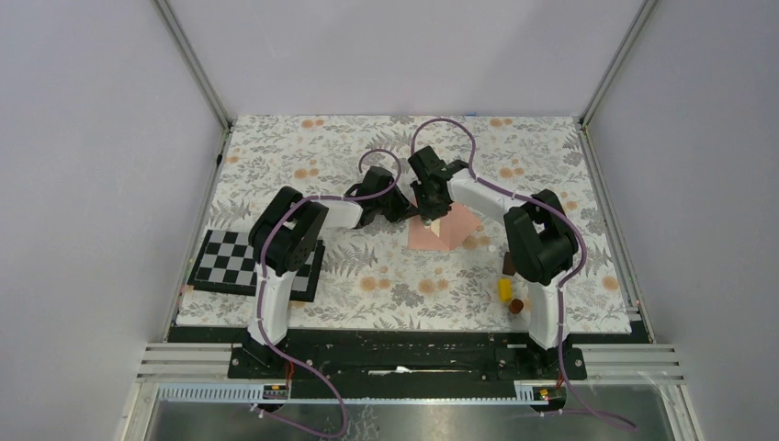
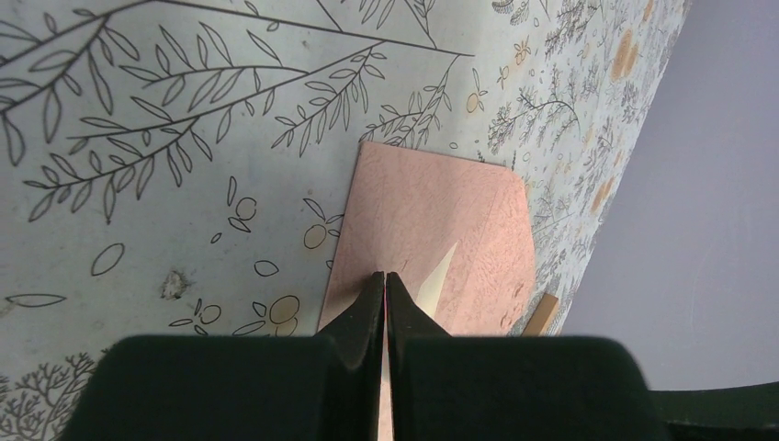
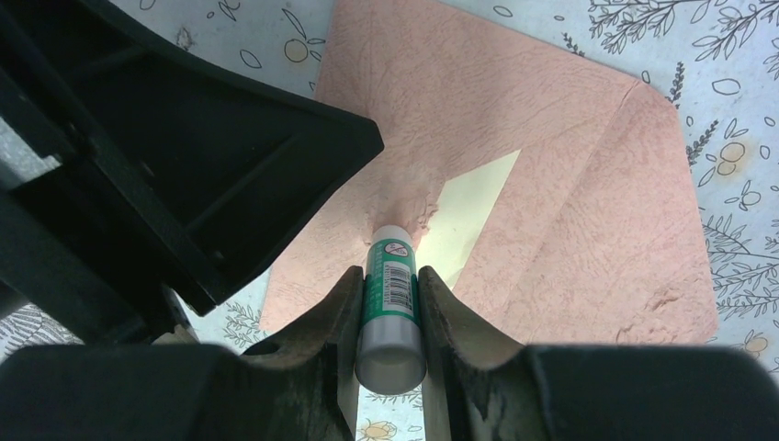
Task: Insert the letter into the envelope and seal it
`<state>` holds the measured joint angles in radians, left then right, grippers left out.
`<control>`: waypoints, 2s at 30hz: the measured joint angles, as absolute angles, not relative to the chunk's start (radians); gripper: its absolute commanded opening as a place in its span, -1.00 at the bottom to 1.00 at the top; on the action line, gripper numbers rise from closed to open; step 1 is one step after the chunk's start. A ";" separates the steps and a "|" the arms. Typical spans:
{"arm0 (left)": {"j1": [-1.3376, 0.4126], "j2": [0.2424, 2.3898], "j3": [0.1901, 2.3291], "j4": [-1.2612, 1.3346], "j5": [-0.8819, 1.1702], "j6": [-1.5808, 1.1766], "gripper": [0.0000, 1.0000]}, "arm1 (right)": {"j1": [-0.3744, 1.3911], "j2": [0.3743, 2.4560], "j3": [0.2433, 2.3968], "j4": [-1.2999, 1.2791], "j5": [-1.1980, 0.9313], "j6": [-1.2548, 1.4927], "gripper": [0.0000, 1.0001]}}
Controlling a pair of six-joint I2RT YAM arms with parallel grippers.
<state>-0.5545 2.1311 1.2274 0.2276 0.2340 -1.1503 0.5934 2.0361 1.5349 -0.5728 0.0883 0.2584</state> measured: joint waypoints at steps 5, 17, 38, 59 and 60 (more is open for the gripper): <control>-0.554 2.131 1.222 0.236 0.235 -1.153 -1.00 | 0.597 2.020 1.510 -0.556 0.091 0.259 -1.00; -0.553 2.131 1.222 0.237 0.236 -1.158 -1.00 | 0.601 2.001 1.479 -0.534 0.097 0.264 -1.00; -0.548 2.136 1.221 0.242 0.251 -1.161 -1.00 | 0.616 1.934 1.349 -0.365 0.178 0.312 -1.00; -0.546 2.136 1.217 0.252 0.254 -1.162 -1.00 | 0.614 1.991 1.406 -0.319 0.255 0.295 -1.00; -0.546 2.136 1.217 0.252 0.255 -1.162 -1.00 | 0.614 1.994 1.409 -0.318 0.255 0.293 -1.00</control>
